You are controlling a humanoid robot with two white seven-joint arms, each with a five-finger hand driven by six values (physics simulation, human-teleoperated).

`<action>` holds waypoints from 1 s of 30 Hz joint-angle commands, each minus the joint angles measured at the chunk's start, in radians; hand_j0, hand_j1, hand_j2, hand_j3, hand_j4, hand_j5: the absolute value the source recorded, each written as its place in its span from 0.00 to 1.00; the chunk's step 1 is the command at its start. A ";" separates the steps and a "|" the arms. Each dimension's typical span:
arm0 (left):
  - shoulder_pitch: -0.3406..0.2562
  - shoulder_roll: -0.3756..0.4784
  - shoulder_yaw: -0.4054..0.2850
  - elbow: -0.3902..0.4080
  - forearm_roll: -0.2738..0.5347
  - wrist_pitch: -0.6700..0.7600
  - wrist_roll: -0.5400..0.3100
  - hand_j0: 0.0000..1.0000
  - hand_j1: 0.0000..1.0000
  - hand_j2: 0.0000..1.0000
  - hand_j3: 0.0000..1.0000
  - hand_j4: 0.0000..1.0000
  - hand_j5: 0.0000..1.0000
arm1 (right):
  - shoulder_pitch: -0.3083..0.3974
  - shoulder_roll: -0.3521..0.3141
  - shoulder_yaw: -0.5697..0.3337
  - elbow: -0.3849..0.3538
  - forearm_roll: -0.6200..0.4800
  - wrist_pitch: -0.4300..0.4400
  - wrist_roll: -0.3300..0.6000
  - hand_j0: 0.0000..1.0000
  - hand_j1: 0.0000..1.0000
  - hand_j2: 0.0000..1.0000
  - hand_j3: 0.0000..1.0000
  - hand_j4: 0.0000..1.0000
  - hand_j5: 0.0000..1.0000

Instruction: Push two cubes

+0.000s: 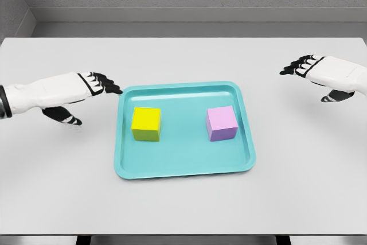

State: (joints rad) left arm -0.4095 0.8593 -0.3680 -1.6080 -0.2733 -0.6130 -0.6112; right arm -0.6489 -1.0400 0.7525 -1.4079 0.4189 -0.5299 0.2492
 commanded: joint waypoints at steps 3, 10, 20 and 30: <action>-0.015 0.027 0.003 -0.027 -0.103 0.002 0.000 1.00 1.00 1.00 1.00 1.00 1.00 | 0.000 -0.020 -0.001 -0.005 -0.006 0.002 -0.007 1.00 1.00 1.00 1.00 1.00 1.00; -0.005 0.026 -0.017 -0.027 -0.153 0.002 0.000 0.65 0.65 0.65 0.65 0.65 0.65 | -0.008 -0.075 0.001 0.001 -0.016 0.016 -0.010 0.97 0.97 0.97 0.97 0.97 0.97; -0.014 0.122 -0.103 -0.122 -0.228 0.002 0.000 0.45 0.45 0.45 0.45 0.45 0.45 | -0.009 -0.068 0.031 -0.066 -0.009 0.010 0.028 0.46 0.46 0.46 0.46 0.46 0.46; -0.029 0.015 -0.124 -0.130 -0.405 0.002 0.000 0.45 0.45 0.45 0.45 0.45 0.45 | -0.057 -0.022 0.031 -0.068 -0.005 -0.081 0.362 0.13 0.13 0.13 0.13 0.13 0.13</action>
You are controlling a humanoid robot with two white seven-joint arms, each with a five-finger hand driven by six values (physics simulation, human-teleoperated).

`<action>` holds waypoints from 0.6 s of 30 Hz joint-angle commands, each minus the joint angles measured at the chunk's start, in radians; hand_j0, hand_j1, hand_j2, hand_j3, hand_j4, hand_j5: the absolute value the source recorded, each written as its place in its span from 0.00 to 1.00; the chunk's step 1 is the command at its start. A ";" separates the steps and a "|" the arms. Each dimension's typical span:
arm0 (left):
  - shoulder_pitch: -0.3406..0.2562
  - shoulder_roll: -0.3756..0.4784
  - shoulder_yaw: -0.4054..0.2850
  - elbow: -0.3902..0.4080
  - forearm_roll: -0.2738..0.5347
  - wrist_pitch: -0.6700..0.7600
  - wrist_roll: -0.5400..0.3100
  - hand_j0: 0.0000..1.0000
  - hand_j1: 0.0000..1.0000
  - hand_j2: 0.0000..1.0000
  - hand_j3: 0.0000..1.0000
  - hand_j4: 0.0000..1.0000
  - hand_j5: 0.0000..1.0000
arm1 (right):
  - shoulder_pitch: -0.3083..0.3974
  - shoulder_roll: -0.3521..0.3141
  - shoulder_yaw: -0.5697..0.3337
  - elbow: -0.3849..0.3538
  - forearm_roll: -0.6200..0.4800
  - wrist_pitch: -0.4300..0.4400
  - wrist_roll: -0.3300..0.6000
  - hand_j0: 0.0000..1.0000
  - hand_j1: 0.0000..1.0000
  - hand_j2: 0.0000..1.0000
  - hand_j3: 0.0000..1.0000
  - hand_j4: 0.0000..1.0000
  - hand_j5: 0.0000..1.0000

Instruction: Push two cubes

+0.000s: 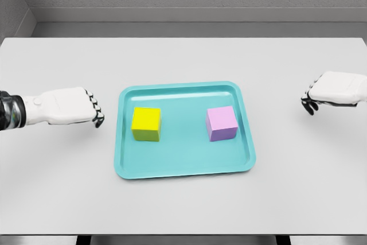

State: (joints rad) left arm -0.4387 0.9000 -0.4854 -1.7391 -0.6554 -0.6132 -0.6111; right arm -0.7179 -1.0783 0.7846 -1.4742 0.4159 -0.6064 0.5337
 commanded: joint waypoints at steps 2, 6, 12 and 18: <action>0.000 -0.033 -0.007 -0.004 -0.024 0.002 0.000 0.45 0.45 0.45 0.45 0.45 0.45 | -0.020 0.047 0.013 0.000 0.014 -0.004 0.077 0.13 0.13 0.13 0.13 0.13 0.13; -0.002 -0.041 -0.007 -0.004 -0.024 0.002 0.000 0.46 0.46 0.46 0.46 0.46 0.46 | -0.163 0.127 0.177 0.008 0.109 -0.004 0.077 0.13 0.13 0.13 0.13 0.13 0.13; -0.031 -0.041 -0.007 0.029 -0.023 0.002 0.000 0.46 0.46 0.46 0.46 0.46 0.46 | -0.204 0.121 0.191 0.008 0.165 -0.004 0.077 0.13 0.13 0.13 0.13 0.13 0.13; -0.046 -0.067 -0.007 0.085 -0.024 0.002 0.000 0.46 0.46 0.46 0.46 0.46 0.46 | -0.225 0.121 0.182 0.012 0.161 -0.004 0.077 0.13 0.13 0.13 0.13 0.13 0.13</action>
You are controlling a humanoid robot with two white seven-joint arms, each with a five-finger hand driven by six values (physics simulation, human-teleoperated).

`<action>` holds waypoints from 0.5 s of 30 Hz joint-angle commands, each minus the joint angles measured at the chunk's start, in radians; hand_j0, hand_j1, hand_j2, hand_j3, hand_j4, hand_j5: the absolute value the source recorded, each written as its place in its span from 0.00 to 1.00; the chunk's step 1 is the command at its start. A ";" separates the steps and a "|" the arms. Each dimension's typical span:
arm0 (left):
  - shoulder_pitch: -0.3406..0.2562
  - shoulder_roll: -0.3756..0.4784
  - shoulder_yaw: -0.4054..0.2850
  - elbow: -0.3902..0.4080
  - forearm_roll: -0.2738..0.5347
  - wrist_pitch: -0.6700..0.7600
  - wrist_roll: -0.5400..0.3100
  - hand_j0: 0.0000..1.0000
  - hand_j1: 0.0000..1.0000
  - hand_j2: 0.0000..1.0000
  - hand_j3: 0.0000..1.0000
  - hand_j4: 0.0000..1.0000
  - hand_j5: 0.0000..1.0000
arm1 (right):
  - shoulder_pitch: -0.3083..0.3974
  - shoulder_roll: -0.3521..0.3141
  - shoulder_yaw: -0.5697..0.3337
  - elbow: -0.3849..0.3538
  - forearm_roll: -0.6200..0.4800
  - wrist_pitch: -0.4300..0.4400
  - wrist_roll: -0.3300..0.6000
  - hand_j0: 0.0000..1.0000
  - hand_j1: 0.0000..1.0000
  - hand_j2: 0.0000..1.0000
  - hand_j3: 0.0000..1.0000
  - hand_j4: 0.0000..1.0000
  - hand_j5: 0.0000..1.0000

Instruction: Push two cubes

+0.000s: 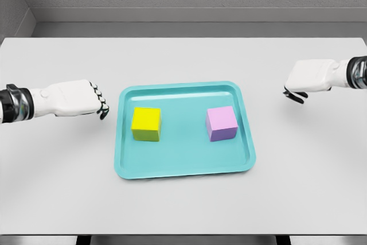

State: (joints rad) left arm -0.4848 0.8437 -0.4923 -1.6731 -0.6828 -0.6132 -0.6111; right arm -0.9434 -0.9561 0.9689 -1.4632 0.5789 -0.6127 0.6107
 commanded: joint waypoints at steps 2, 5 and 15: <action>-0.002 -0.011 0.000 0.021 0.003 0.002 0.000 0.46 0.46 0.46 0.46 0.46 0.46 | 0.002 0.008 0.001 0.001 -0.002 0.002 0.000 0.13 0.13 0.13 0.13 0.13 0.13; -0.017 -0.029 0.000 0.027 0.000 0.002 0.000 0.46 0.46 0.46 0.46 0.46 0.46 | 0.006 0.011 0.011 0.001 -0.002 0.002 0.000 0.13 0.13 0.13 0.13 0.13 0.13; -0.003 -0.023 -0.028 -0.056 0.011 0.002 0.000 0.46 0.46 0.46 0.46 0.46 0.46 | 0.014 0.056 0.036 -0.005 -0.002 0.002 0.000 0.13 0.13 0.13 0.13 0.13 0.13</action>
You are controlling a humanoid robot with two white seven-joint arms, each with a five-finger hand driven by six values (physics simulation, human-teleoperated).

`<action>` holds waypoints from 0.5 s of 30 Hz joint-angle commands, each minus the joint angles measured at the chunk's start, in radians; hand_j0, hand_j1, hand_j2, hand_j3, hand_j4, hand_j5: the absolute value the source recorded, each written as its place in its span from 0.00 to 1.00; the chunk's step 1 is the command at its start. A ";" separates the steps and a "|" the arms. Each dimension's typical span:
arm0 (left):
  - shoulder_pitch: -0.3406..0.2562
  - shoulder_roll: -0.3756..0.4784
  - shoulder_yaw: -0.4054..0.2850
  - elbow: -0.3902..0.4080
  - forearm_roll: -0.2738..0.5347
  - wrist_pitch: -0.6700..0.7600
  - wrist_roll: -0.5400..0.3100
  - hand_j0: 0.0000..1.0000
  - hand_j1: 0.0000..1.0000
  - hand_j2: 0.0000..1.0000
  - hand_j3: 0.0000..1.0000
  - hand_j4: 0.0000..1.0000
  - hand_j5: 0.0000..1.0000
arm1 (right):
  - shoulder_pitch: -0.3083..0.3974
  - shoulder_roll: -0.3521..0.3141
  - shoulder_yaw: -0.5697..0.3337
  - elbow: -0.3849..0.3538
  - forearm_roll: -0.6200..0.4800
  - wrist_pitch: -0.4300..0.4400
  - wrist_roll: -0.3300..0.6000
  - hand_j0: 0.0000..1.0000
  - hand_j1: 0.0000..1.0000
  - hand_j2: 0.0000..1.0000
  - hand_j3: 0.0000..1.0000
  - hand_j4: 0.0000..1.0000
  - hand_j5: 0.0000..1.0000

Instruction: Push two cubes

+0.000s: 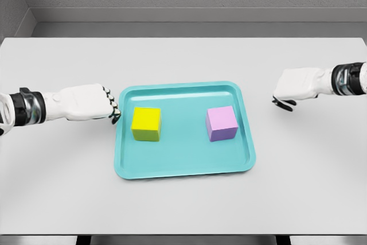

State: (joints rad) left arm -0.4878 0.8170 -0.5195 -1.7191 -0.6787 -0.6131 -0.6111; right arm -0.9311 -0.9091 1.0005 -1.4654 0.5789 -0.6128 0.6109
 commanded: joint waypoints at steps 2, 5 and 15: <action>0.000 0.005 -0.001 -0.008 0.011 0.002 0.000 0.46 0.46 0.46 0.46 0.46 0.46 | 0.000 0.015 0.004 -0.007 -0.002 0.002 0.000 0.13 0.13 0.13 0.13 0.13 0.13; 0.000 0.011 0.001 -0.008 0.015 0.002 0.000 0.46 0.46 0.46 0.46 0.46 0.46 | -0.002 0.015 0.003 -0.038 -0.002 0.002 0.000 0.13 0.13 0.13 0.13 0.13 0.13; -0.012 -0.004 -0.002 0.016 0.013 0.002 0.000 0.46 0.46 0.46 0.46 0.46 0.46 | 0.002 0.059 0.041 -0.047 -0.002 0.002 0.000 0.13 0.13 0.13 0.13 0.13 0.13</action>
State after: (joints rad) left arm -0.5001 0.8133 -0.5218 -1.7027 -0.6710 -0.6132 -0.6111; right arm -0.9296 -0.8592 1.0370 -1.5119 0.5789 -0.6128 0.6109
